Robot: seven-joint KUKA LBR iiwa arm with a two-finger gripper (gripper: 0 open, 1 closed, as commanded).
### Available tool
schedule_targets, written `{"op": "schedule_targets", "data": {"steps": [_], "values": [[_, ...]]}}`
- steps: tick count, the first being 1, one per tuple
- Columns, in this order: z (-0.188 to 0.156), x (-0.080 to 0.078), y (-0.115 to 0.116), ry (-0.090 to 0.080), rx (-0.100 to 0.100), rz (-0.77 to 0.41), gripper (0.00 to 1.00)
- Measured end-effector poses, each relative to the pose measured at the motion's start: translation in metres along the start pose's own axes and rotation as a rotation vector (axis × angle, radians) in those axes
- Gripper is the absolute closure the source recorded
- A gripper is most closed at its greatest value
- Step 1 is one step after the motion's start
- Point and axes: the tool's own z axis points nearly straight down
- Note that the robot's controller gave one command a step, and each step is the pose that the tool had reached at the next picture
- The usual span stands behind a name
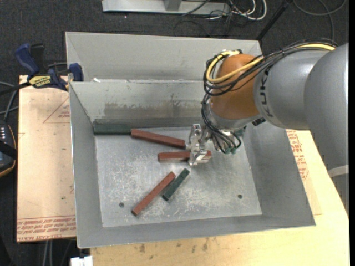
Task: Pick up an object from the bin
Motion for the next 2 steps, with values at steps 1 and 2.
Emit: {"op": "schedule_targets", "data": {"steps": [1,2], "values": [[-0.005,0.003,0.0,0.014,-0.001,-0.001,1.0],[-0.023,0.005,0.001,0.024,-0.002,-0.001,1.0]]}}
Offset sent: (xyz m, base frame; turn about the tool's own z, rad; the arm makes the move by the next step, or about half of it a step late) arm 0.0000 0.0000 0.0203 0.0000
